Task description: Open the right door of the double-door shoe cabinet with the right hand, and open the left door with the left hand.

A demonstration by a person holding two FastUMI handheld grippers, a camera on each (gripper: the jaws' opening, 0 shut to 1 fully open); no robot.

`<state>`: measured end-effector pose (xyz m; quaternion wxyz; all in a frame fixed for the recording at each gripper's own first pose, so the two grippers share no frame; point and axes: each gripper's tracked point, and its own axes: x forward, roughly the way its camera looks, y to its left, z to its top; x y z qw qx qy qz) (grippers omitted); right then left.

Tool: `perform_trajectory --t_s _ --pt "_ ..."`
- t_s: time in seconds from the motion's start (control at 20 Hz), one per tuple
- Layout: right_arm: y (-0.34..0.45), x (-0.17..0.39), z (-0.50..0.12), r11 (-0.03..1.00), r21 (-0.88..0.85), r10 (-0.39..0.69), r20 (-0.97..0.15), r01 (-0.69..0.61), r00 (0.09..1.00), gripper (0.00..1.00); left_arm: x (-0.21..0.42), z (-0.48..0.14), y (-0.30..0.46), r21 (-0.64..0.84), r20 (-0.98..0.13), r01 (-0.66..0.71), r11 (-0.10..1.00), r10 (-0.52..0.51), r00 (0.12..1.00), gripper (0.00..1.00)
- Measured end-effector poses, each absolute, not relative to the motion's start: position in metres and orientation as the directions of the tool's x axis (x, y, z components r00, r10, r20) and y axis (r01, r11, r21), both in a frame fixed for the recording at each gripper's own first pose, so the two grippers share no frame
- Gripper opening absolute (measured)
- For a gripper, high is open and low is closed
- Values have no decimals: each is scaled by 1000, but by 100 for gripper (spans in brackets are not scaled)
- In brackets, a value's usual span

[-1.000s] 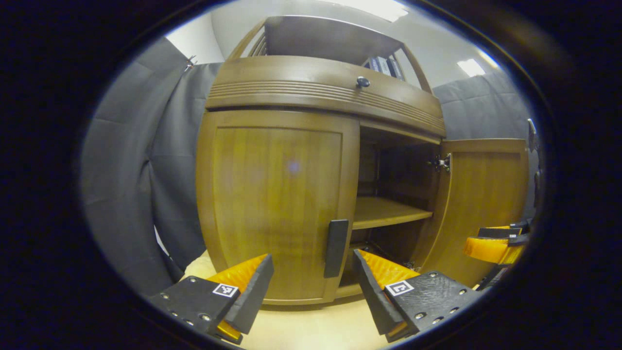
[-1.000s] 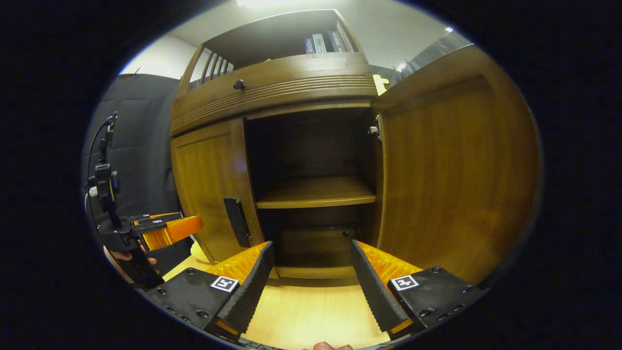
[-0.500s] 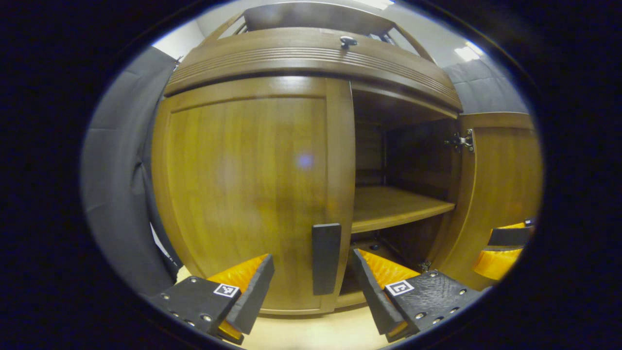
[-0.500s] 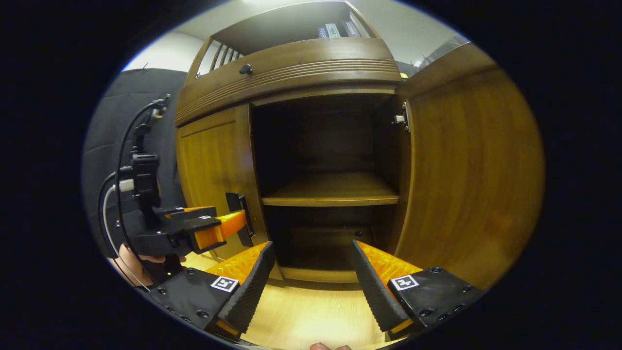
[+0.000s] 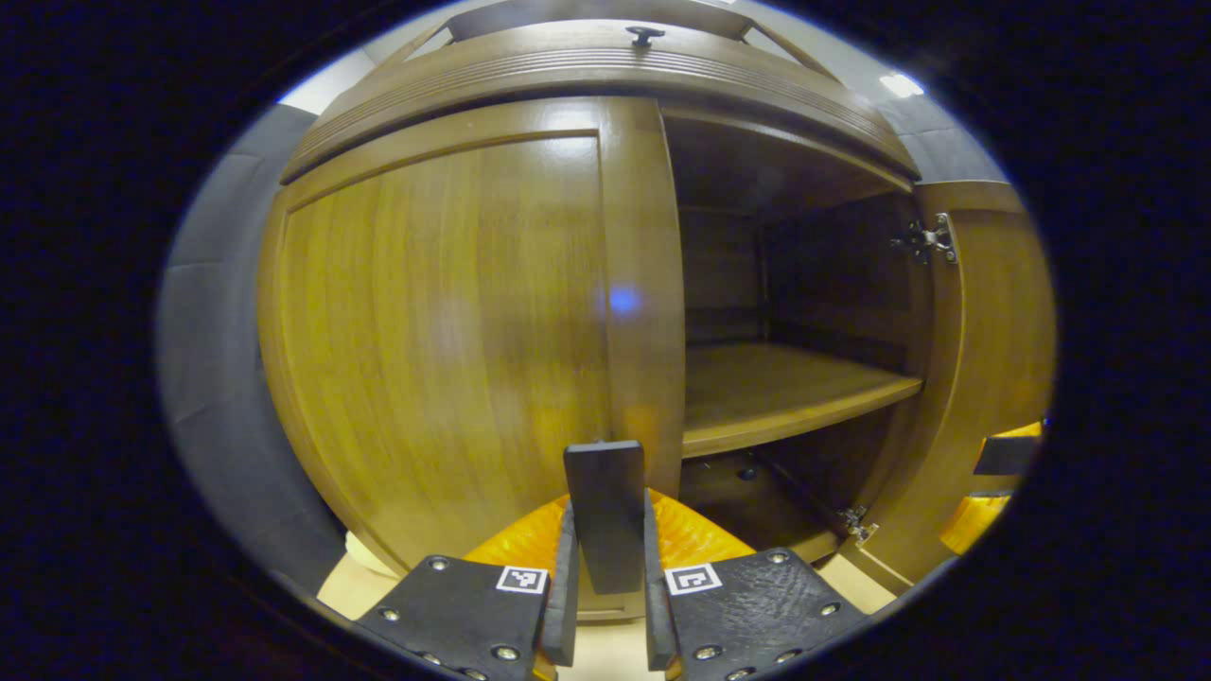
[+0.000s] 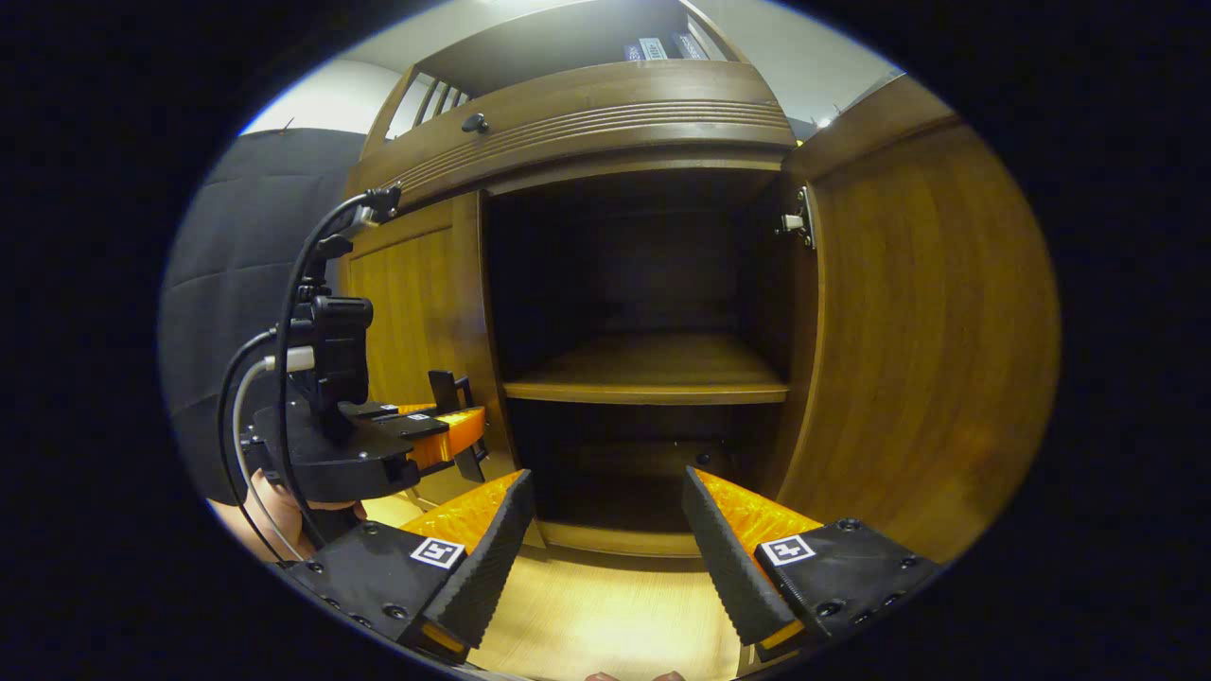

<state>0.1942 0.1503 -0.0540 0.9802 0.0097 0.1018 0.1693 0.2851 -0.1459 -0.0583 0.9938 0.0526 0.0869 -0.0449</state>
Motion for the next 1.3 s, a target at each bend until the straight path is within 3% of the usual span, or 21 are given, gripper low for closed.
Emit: perform_trajectory --t_s 0.3,0.35,0.45,0.5,1.3 --pt "152 195 -54 935 61 355 -196 -350 914 92 278 -61 -150 50 -162 66 997 -57 985 18" --pt "152 196 -55 935 62 354 -196 -349 914 92 284 -61 -152 49 -167 69 996 -60 984 10" --pt "152 195 -55 936 65 352 -196 -346 915 92 279 -62 -147 38 -165 68 997 -61 984 10" --pt "151 195 -54 937 69 350 -196 -343 916 92 283 -63 -147 34 -166 70 997 -63 984 4" --pt "156 183 -57 952 91 306 -195 -293 932 93 219 -58 -131 29 -149 154 988 -148 978 4"
